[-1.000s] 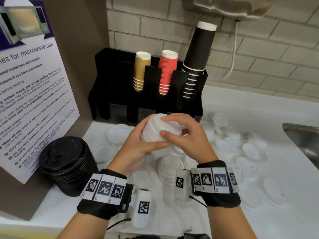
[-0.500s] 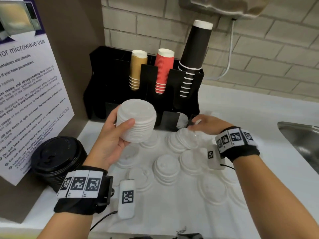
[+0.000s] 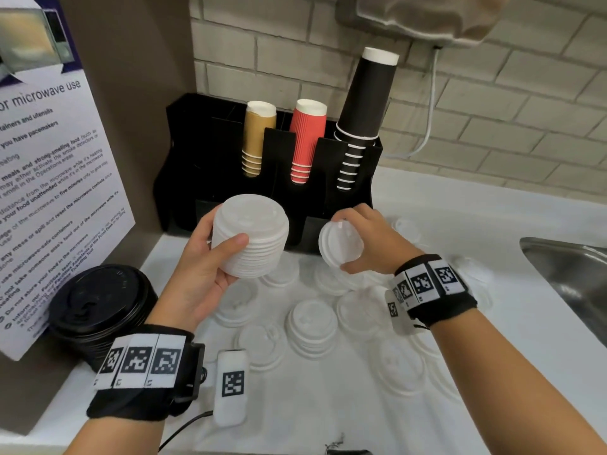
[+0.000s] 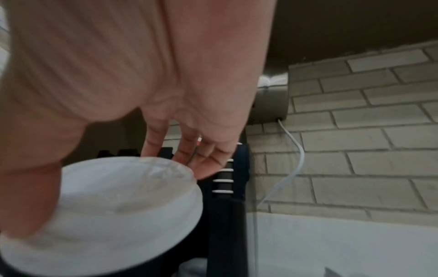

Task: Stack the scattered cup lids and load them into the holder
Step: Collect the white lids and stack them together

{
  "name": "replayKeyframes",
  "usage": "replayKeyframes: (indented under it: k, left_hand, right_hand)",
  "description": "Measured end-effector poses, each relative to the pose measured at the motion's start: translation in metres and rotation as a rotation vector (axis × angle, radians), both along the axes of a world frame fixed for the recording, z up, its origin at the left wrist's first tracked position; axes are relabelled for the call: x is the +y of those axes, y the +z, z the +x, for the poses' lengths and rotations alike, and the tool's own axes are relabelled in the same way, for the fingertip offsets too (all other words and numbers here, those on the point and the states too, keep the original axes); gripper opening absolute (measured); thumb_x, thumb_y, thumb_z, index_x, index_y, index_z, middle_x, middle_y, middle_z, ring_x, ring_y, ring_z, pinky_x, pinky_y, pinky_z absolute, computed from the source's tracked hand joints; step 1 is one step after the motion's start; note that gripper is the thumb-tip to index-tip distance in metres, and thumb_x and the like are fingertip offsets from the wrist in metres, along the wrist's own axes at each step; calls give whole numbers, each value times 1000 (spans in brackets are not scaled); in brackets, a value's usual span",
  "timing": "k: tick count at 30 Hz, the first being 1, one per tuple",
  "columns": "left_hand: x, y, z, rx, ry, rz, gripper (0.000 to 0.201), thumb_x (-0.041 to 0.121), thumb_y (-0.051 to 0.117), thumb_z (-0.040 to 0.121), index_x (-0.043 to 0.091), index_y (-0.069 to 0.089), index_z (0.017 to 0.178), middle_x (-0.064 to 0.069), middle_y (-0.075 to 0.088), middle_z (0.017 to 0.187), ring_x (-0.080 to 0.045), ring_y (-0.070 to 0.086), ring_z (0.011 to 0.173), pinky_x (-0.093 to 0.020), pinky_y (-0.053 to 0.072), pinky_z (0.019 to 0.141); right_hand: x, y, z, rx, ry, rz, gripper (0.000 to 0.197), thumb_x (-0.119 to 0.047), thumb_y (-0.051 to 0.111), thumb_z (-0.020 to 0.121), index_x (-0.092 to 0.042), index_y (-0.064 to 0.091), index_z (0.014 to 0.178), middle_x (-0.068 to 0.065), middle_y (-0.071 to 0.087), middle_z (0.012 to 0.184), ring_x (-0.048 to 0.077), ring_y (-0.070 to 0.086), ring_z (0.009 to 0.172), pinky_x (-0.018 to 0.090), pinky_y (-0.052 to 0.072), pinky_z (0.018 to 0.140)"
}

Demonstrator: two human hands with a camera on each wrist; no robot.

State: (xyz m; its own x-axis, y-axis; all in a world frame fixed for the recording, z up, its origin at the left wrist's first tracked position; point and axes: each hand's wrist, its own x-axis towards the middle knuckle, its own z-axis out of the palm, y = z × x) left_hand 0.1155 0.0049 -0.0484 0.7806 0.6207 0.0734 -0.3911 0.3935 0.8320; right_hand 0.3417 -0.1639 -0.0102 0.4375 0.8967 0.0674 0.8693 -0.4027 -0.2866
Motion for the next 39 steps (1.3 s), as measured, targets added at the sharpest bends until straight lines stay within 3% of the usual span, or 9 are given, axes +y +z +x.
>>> replayKeyframes:
  k: [6, 8, 11, 15, 19, 22, 28, 33, 39]
  left_hand:
    - [1, 0, 1, -9, -12, 1, 65, 21, 80, 61, 34, 59, 121, 7, 67, 119, -13, 66, 109, -26, 58, 71]
    - [-1, -2, 2, -9, -22, 5, 67, 18, 82, 61, 35, 59, 122, 9, 69, 117, -14, 66, 111, -28, 58, 73]
    - [-6, -3, 3, -20, -60, -12, 70, 16, 81, 64, 33, 56, 127, 9, 69, 116, -16, 65, 112, -28, 58, 74]
    - [-14, 1, 6, -6, -112, 9, 103, 39, 98, 37, 32, 54, 130, 5, 66, 123, -15, 64, 113, -27, 57, 75]
    - [-22, 4, 8, 14, -159, 33, 102, 40, 98, 35, 34, 56, 128, 2, 65, 125, -15, 64, 114, -25, 56, 75]
    - [-26, 5, 8, 14, -196, 50, 95, 38, 98, 38, 35, 60, 124, 3, 68, 121, -15, 65, 112, -25, 56, 75]
    - [-29, 4, 8, 33, -229, 96, 80, 20, 89, 51, 38, 60, 124, 1, 67, 123, -17, 65, 113, -25, 56, 75]
    - [-31, 3, 8, 54, -242, 89, 83, 16, 87, 55, 33, 56, 130, -4, 66, 124, -21, 65, 112, -26, 56, 74]
    - [-31, 3, 5, 35, -217, 67, 83, 24, 85, 52, 33, 56, 128, -6, 64, 127, -19, 66, 111, -24, 56, 73]
  right_hand:
    - [0, 19, -14, 85, 24, 220, 76, -21, 84, 67, -21, 46, 133, 0, 44, 126, 18, 42, 115, 26, 40, 95]
    - [0, 27, -18, 233, 10, 375, 67, -21, 80, 72, -25, 48, 131, -2, 51, 120, 13, 50, 103, 14, 41, 81]
    - [3, 36, -30, 517, 9, 539, 54, -27, 69, 78, -31, 49, 128, -7, 56, 108, 9, 54, 89, 19, 46, 75]
    - [6, 41, -48, 661, 80, 626, 47, -42, 58, 76, -33, 56, 123, -18, 57, 94, 3, 55, 91, 16, 44, 79]
    - [12, 33, -64, 652, 116, 631, 35, -36, 62, 81, -32, 61, 115, -18, 61, 93, 9, 58, 92, 24, 48, 84]
    - [13, 27, -71, 615, 100, 629, 30, -32, 67, 83, -31, 64, 112, -19, 63, 95, 1, 57, 87, 19, 49, 77]
    - [10, 28, -77, 566, 114, 567, 32, -22, 71, 86, -19, 67, 117, -8, 66, 114, 14, 61, 95, 30, 53, 80]
    - [10, 36, -82, 471, 154, 510, 35, -19, 74, 82, -22, 67, 116, -8, 65, 115, 10, 60, 97, 22, 49, 80]
    - [10, 41, -88, 405, 181, 462, 41, -21, 78, 78, -29, 65, 116, -3, 65, 116, 13, 58, 106, 37, 52, 85]
